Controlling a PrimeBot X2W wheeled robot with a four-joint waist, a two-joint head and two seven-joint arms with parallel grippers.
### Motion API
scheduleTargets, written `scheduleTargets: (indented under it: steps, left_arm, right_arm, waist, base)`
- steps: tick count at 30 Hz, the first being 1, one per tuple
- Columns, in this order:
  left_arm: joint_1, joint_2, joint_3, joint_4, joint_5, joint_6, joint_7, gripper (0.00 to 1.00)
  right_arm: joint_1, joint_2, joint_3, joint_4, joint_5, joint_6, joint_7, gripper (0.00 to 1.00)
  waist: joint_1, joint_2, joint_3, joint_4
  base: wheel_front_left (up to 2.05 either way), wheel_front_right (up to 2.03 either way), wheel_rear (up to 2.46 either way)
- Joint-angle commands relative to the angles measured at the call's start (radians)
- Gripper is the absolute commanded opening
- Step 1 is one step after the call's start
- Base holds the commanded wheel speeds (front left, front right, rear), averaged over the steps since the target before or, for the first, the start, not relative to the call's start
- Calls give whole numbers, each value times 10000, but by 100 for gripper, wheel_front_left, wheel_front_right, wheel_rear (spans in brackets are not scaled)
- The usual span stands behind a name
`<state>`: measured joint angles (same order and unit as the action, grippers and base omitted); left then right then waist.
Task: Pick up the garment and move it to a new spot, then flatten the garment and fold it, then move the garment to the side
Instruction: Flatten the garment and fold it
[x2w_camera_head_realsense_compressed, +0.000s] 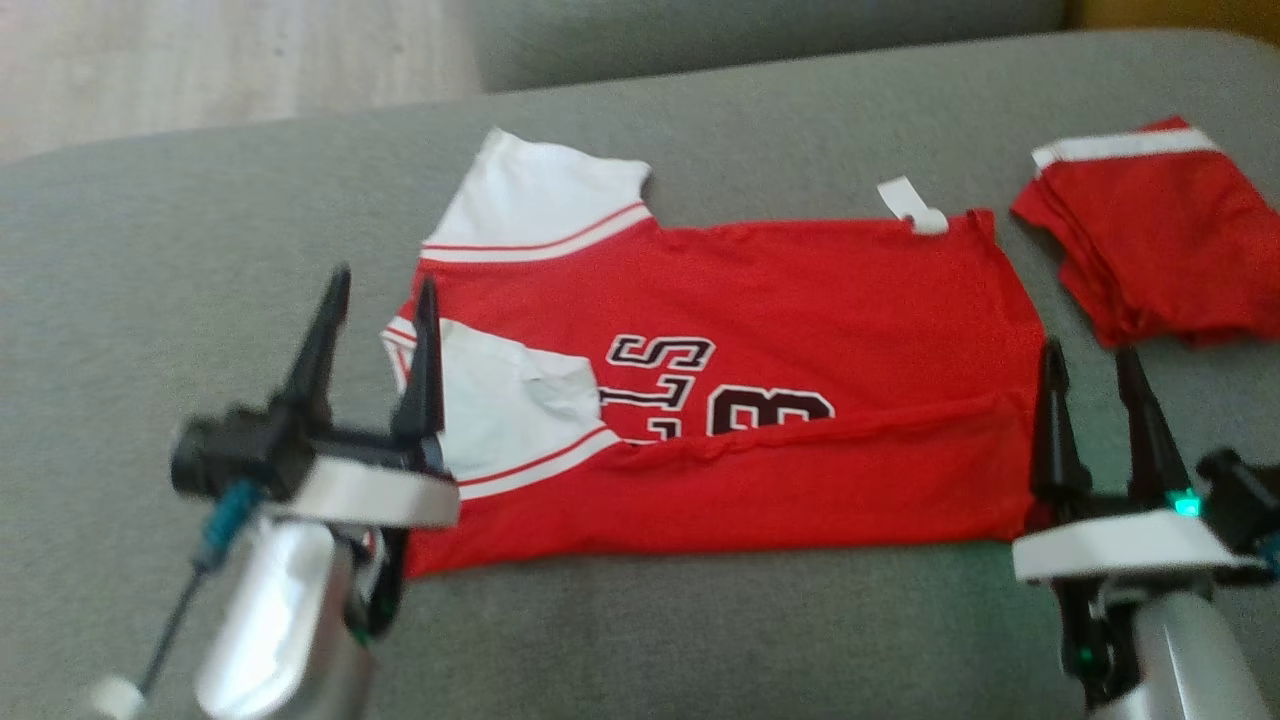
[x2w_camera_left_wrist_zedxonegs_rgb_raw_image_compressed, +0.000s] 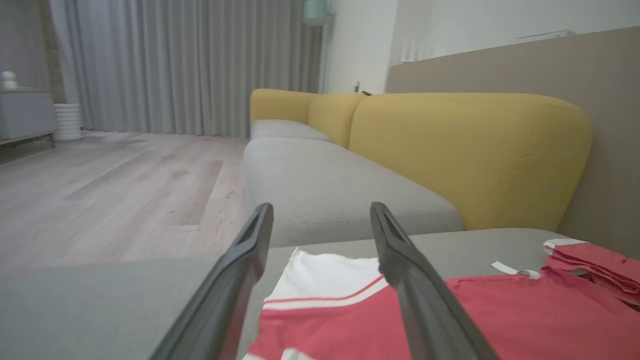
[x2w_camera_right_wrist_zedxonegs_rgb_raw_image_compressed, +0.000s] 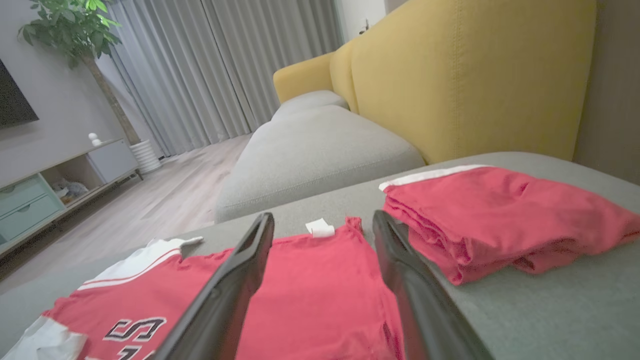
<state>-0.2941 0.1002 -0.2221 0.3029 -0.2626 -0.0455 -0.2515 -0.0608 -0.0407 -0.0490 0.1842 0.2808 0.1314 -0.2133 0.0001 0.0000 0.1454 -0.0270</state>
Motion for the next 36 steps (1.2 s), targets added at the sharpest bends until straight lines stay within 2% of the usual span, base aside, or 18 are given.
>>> scheduleTargets:
  steps: [1,4,7,9,10,14,17,20,23,29,36]
  left_arm:
    - [-967,496,349,-380,60,-200,-57,100]
    - [-2046,1114,227,-243,156,-494,507,100]
    - [-3256,1823,-309,210,-105,-783,1643,100]
    - [-4046,2312,-674,663,-659,-835,2323,100]
    - [-4046,2312,-674,663,-659,-835,2323,100]
    - [-5317,3608,-2140,1607,-2025,-846,3735,100]
    - [-6030,4393,-2785,2318,-3052,-848,4531,100]
    - [-6579,4954,-3204,2971,-3641,-849,4869,100]
    - [-7006,5261,-3502,3600,-4042,-850,5060,100]
    - [-7639,5488,-4002,4427,-4730,-850,5237,100]
    - [-8087,5835,-4611,4900,-5269,-850,5397,100]
  right_arm:
    - [-732,-95,408,-331,97,-7,-211,100]
    - [-1021,-95,662,-367,243,-7,-325,100]
    - [-1245,-95,806,-396,386,-7,-400,100]
    - [-1396,-95,983,-426,498,-7,-435,100]
    - [-1396,-95,983,-426,498,-7,-435,100]
    - [-1598,-95,1273,-467,636,-7,-470,100]
    - [-1741,-95,1411,-528,982,-7,-479,100]
    - [-1851,-95,1594,-681,1081,-7,-481,100]
    - [-1905,-95,1747,-860,1188,-7,-482,100]
    - [-1957,-95,2011,-1013,1535,-7,-483,100]
    - [-1957,-95,2149,-1204,1805,-7,-483,100]
  waist:
    - [-1,0,595,-557]
    - [-1,0,1026,-980]
    - [-1,0,1451,-1344]
    - [-1,0,1718,-1588]
    - [-1,0,1718,-1588]
    - [-1,0,2113,-2000]
    - [-1,0,2402,-2282]
    - [-1,0,2671,-2512]
    - [-1,0,2908,-2701]
    - [-1,0,3310,-3074]
    - [-1,0,3644,-3555]
  base:
    - [0,0,0]
    - [0,0,0]
    - [0,0,0]
    - [0,0,0]
    - [0,0,0]
    - [0,0,0]
    - [0,0,0]
    - [0,0,0]
    - [0,0,0]
    - [0,0,0]
    - [0,0,0]
